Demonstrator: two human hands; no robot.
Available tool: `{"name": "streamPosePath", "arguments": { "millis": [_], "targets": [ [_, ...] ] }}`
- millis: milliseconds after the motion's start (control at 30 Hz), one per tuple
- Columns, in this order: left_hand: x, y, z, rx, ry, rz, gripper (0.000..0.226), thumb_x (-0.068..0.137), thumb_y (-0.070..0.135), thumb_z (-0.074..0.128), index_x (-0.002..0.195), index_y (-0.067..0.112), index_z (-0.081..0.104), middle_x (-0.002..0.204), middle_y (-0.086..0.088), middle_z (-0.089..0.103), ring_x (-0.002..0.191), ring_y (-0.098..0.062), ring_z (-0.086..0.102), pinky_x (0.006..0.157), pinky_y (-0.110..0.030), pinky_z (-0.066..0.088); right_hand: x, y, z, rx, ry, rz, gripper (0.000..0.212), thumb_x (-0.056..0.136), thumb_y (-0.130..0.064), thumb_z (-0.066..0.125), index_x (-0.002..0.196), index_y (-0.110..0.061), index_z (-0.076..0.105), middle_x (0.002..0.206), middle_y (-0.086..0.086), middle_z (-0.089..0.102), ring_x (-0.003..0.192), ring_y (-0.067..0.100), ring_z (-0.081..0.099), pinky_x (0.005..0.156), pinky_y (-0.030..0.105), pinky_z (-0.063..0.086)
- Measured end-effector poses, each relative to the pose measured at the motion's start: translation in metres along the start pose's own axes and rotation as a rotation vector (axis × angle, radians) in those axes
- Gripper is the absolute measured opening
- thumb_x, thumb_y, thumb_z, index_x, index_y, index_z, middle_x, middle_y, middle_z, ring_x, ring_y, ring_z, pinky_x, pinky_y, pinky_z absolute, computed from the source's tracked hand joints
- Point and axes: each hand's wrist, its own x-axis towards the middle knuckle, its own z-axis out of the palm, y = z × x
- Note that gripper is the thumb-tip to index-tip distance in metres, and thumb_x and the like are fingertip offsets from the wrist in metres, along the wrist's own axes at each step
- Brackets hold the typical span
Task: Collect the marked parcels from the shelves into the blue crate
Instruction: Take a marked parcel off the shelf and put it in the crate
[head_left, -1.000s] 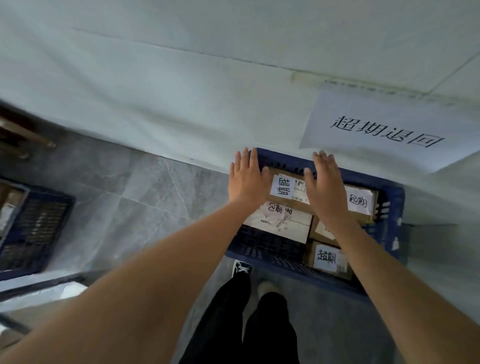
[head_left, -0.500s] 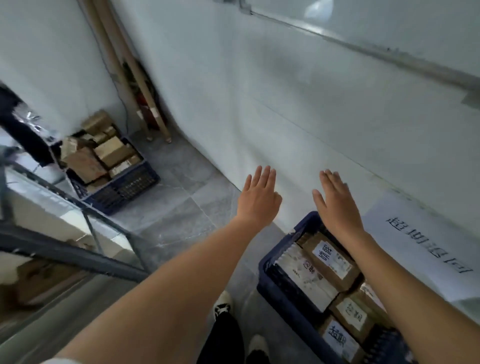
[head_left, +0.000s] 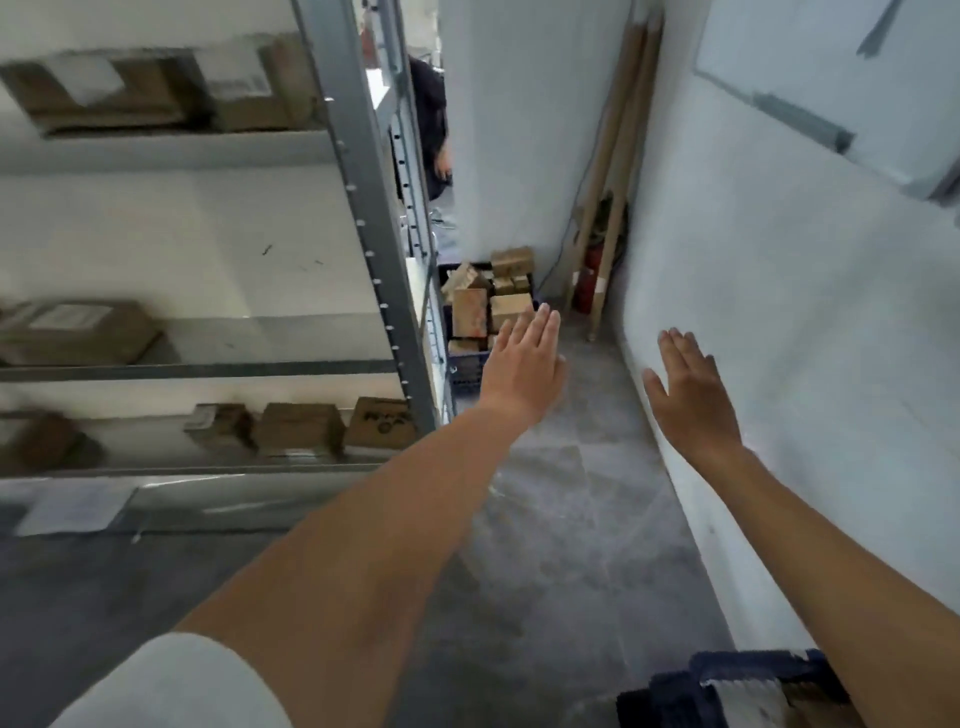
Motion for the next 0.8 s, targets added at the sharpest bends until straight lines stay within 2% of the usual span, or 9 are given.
{"name": "streamPosePath", "arguments": {
  "millis": [200, 467, 800],
  "targets": [
    [-0.046, -0.133, -0.034, 0.053, 0.010, -0.152, 0.058, 0.102, 0.032, 0.021, 0.154, 0.010, 0.006, 0.163, -0.005, 0.002, 0.150, -0.022, -0.004, 0.122, -0.039, 0.002, 0.030, -0.139, 0.056, -0.004, -0.061, -0.163, 0.056, 0.101, -0.024, 0.044, 0.150, -0.002, 0.028, 0.157, 0.015, 0.027, 0.148, 0.027, 0.019, 0.120, 0.044, 0.014],
    [-0.115, -0.303, -0.070, 0.186, 0.031, -0.333, 0.058, 0.103, 0.034, 0.017, 0.154, 0.011, 0.003, 0.163, -0.006, 0.000, 0.150, -0.023, -0.005, 0.122, -0.040, 0.002, 0.026, -0.314, 0.125, 0.083, -0.114, -0.444, 0.055, 0.104, -0.027, 0.035, 0.152, -0.005, 0.023, 0.160, 0.011, 0.021, 0.150, 0.023, 0.011, 0.123, 0.041, 0.009],
    [-0.194, -0.417, -0.073, 0.189, -0.025, -0.633, 0.057, 0.104, 0.034, 0.018, 0.154, 0.011, 0.002, 0.163, -0.005, 0.000, 0.150, -0.021, -0.006, 0.122, -0.040, 0.003, 0.038, -0.425, 0.215, 0.126, -0.309, -0.647, 0.057, 0.105, -0.031, 0.029, 0.154, -0.008, 0.013, 0.163, 0.008, 0.011, 0.151, 0.020, 0.004, 0.123, 0.040, 0.007]
  ]
}}
